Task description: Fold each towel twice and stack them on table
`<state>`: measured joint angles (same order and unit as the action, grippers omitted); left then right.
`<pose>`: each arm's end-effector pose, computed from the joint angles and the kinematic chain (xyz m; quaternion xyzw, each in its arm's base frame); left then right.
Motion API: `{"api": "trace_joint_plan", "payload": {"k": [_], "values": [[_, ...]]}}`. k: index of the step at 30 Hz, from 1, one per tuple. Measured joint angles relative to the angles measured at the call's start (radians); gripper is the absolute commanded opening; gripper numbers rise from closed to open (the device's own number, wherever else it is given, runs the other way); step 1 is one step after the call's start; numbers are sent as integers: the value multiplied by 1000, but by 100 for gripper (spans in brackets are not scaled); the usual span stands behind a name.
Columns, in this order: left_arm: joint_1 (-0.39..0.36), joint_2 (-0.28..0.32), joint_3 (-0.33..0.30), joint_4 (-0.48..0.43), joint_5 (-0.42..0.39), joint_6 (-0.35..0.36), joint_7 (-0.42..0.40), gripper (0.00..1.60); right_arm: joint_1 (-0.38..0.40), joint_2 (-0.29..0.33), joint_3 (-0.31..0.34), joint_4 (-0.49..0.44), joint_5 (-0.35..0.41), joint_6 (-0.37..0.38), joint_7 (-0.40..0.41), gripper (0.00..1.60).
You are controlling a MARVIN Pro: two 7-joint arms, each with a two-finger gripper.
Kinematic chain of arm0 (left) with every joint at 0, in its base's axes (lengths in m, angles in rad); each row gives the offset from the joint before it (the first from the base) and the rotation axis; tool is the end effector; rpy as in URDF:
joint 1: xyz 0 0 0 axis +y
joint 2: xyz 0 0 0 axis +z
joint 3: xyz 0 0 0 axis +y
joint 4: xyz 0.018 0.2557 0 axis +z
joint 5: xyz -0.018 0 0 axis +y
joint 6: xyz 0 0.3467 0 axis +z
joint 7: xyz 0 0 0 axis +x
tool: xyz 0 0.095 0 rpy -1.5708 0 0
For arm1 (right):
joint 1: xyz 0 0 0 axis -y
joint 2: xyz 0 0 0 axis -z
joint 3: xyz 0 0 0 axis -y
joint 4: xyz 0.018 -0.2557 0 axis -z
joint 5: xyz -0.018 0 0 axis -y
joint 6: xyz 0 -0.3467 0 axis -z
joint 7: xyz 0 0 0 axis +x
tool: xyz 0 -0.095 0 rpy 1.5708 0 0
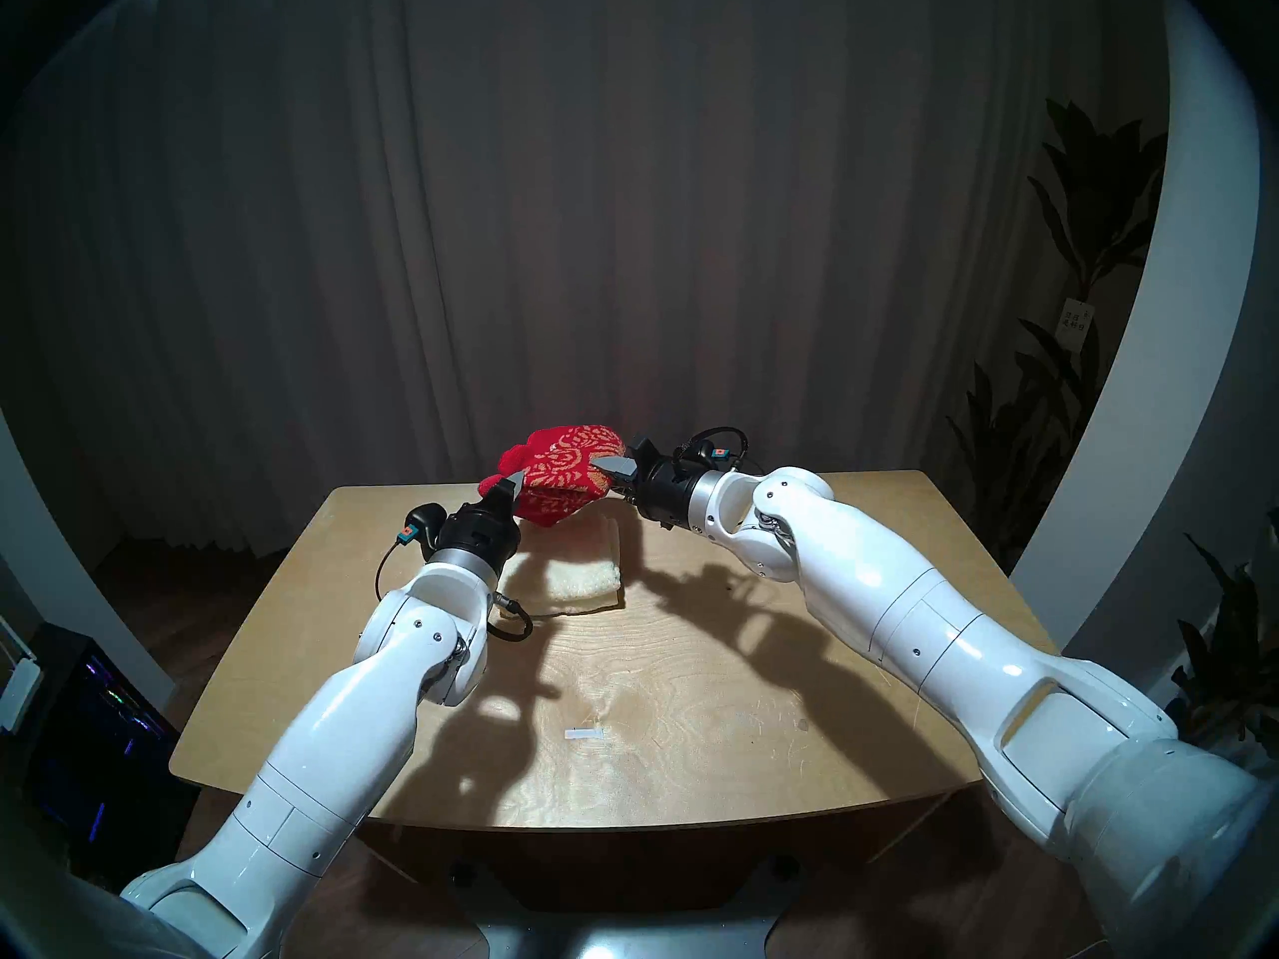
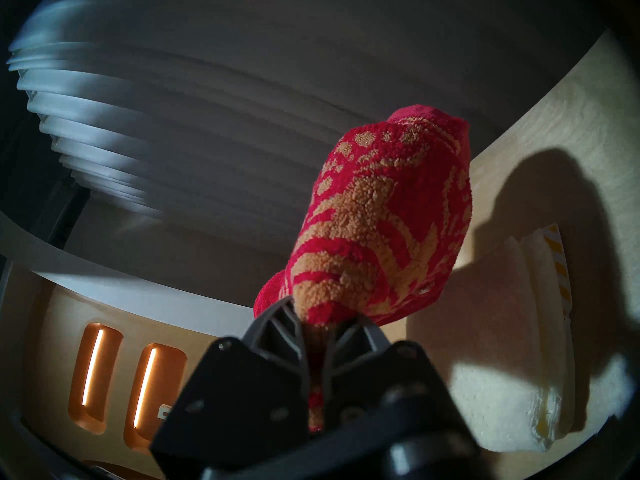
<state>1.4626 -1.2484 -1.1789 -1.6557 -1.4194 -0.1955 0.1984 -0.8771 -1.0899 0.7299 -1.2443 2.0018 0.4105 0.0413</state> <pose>0.4592 -0.0676 -0.2403 0.6340 0.3337 0.5680 0.4050 0.5254 0.1210 -0.2224 -0.7507 0.1360 -0.3039 0.5706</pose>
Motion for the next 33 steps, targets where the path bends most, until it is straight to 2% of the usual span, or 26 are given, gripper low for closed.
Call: {"api": "trace_joint_plan", "payload": {"k": [11, 25, 33], "values": [[51, 17, -15, 4, -50, 8, -22, 0, 12, -32, -32, 44, -28, 17, -30, 0], [112, 27, 17, -9, -59, 13, -19, 0, 5, 19, -37, -26, -13, 67, -153, 0], [110, 8, 42, 35, -39, 8, 10, 0, -5, 15, -57, -1, -8, 61, -207, 0]]}}
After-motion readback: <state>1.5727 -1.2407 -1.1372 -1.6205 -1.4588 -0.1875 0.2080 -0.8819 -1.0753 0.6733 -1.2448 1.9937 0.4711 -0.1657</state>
